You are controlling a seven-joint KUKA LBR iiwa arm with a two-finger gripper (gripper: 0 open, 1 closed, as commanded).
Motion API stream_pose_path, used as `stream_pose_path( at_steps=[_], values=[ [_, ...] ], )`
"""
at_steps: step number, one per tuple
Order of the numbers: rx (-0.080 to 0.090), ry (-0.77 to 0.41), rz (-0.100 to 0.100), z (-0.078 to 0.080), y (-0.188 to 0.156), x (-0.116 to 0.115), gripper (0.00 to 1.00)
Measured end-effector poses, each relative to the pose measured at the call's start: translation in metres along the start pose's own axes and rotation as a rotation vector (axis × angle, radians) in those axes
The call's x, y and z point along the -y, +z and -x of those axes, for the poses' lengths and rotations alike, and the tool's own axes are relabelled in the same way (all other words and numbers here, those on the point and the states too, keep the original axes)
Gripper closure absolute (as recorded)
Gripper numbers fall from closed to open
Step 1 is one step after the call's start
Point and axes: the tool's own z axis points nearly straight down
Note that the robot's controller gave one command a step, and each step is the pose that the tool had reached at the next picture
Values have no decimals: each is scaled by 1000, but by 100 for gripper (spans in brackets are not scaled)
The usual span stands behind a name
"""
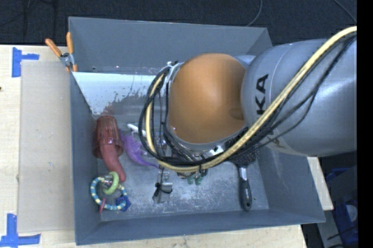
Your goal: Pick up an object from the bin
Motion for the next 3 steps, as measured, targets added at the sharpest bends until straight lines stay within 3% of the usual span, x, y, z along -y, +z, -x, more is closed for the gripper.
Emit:
stream_pose_path(
  at_steps=[1, 2, 3],
  values=[
    [8, 6, 2, 2, -4, 1, 0],
    [8, -96, 1, 1, 52, -22, 0],
    [7, -227, 1, -5, 68, -65, 0]
  ],
)
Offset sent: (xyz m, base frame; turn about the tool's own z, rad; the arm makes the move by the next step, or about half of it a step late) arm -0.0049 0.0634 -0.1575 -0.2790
